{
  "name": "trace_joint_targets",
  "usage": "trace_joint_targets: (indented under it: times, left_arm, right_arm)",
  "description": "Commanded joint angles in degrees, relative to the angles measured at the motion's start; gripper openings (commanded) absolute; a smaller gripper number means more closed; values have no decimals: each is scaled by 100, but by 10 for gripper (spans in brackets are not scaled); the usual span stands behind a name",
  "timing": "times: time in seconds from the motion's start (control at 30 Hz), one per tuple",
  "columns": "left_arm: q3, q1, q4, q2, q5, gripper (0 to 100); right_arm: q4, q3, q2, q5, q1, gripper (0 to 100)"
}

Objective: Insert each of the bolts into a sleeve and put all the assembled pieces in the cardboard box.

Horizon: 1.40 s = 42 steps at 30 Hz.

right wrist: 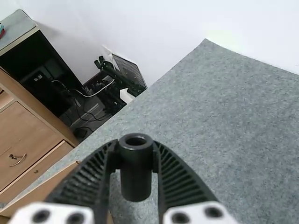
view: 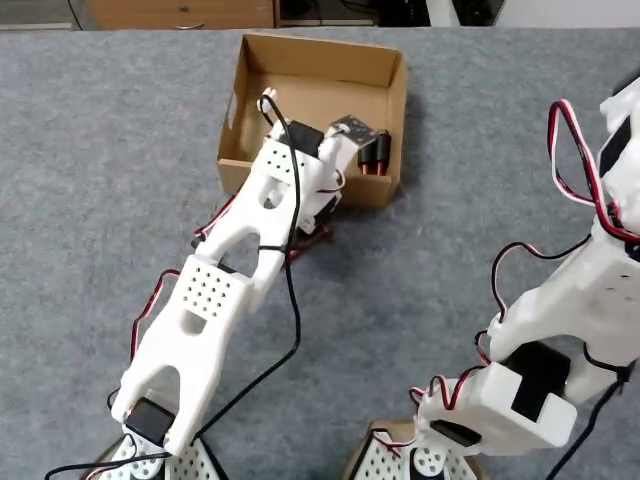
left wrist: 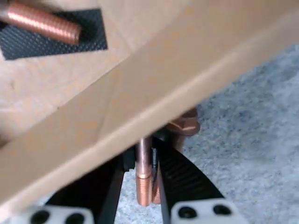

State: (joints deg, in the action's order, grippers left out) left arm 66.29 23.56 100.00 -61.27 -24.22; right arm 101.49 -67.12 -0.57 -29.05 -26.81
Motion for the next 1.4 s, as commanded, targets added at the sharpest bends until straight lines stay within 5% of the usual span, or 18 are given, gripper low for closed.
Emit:
trace_joint_targets:
  times: [0.0, 0.43, 1.2, 1.37]
  left_arm:
    - [334, 53, 70, 101, 44, 64]
    - [-18, 44, 70, -277, 35, 65]
    - [1442, 18, 70, -954, 44, 117]
    - [1442, 0, 70, -1182, 44, 19]
  right_arm:
    - [53, 13, 145, 53, 84, 2]
    - [-18, 13, 145, 53, 84, 2]
    - [-26, 13, 145, 53, 84, 2]
    - [-26, 13, 145, 53, 84, 2]
